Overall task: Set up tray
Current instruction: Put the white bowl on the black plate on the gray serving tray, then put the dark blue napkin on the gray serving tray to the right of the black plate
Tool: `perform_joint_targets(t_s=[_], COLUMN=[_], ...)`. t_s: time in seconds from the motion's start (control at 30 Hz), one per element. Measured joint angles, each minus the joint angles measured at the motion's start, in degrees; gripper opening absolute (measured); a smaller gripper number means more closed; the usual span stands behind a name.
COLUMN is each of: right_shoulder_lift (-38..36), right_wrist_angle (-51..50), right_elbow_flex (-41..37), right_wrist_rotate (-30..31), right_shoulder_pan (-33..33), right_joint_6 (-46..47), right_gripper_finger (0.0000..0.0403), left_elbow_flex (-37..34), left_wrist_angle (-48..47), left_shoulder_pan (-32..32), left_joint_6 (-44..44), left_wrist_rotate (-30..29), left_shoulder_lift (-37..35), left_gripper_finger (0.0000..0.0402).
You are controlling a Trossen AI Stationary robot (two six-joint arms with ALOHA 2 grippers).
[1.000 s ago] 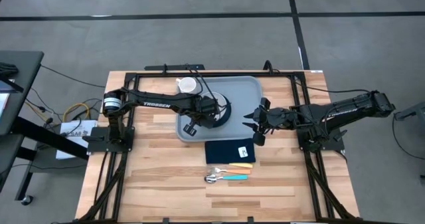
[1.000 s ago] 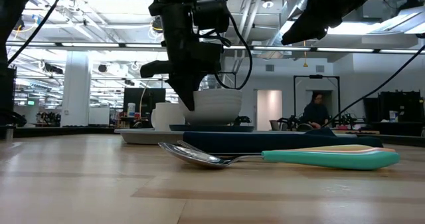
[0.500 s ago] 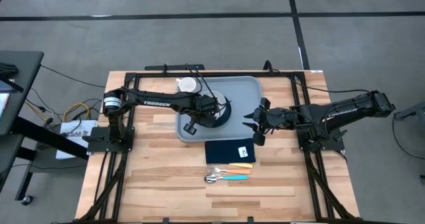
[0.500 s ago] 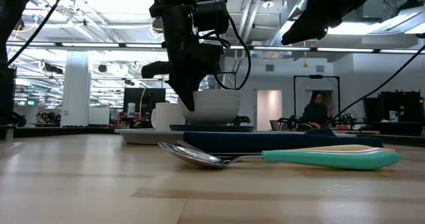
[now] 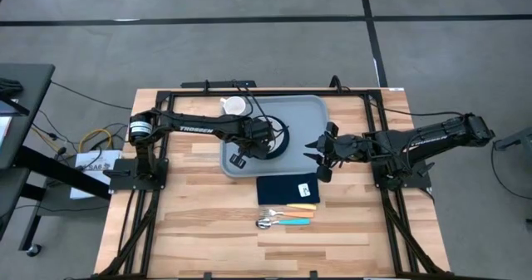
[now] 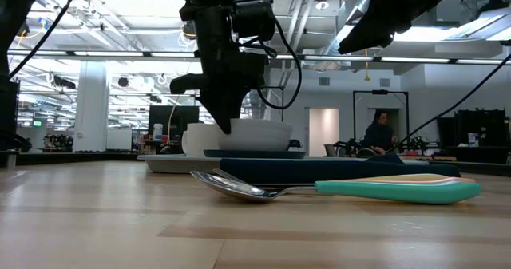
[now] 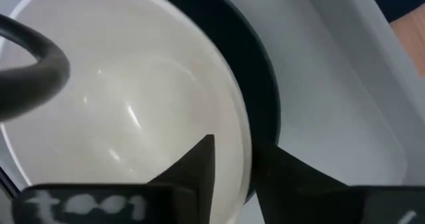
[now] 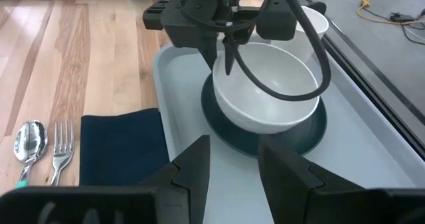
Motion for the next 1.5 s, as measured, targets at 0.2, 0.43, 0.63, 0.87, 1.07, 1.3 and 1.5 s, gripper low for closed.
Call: perform_joint_targets(t_s=[0.2, 0.43, 0.63, 0.87, 1.07, 1.3, 1.5], right_shoulder_lift=[0.00, 0.00, 0.00, 0.00, 0.00, 0.00, -0.02], right_wrist_angle=[0.00, 0.00, 0.00, 0.00, 0.00, 0.00, 0.00], right_elbow_flex=[0.00, 0.00, 0.00, 0.00, 0.00, 0.00, 0.00], right_wrist_rotate=[0.00, 0.00, -0.01, -0.02, -0.02, -0.02, -0.02], right_shoulder_pan=[0.00, 0.00, 0.00, 0.00, 0.00, 0.00, 0.00], right_joint_6=[0.00, 0.00, 0.00, 0.00, 0.01, 0.00, 0.02], right_gripper_finger=[0.0118, 0.0118, 0.0118, 0.0118, 0.0118, 0.0118, 0.0118], left_elbow_flex=[0.00, 0.00, 0.00, 0.00, 0.00, 0.00, 0.02], left_wrist_angle=[-0.03, -1.05, -1.03, -1.98, -3.65, -6.00, -5.35], left_shoulder_pan=[0.00, -0.04, -0.76, -2.15, -2.69, -2.67, -2.69], left_joint_6=[-0.37, -1.03, -1.13, -1.11, -2.36, -4.16, -3.46], left_wrist_rotate=[-0.01, -0.99, -4.15, -5.37, -4.58, -6.09, -8.08], left_shoulder_lift=[0.00, 0.00, 0.00, 0.00, 0.00, 0.00, -0.17], left_gripper_finger=[0.0095, 0.0096, 0.0096, 0.0096, 0.0096, 0.0096, 0.0096])
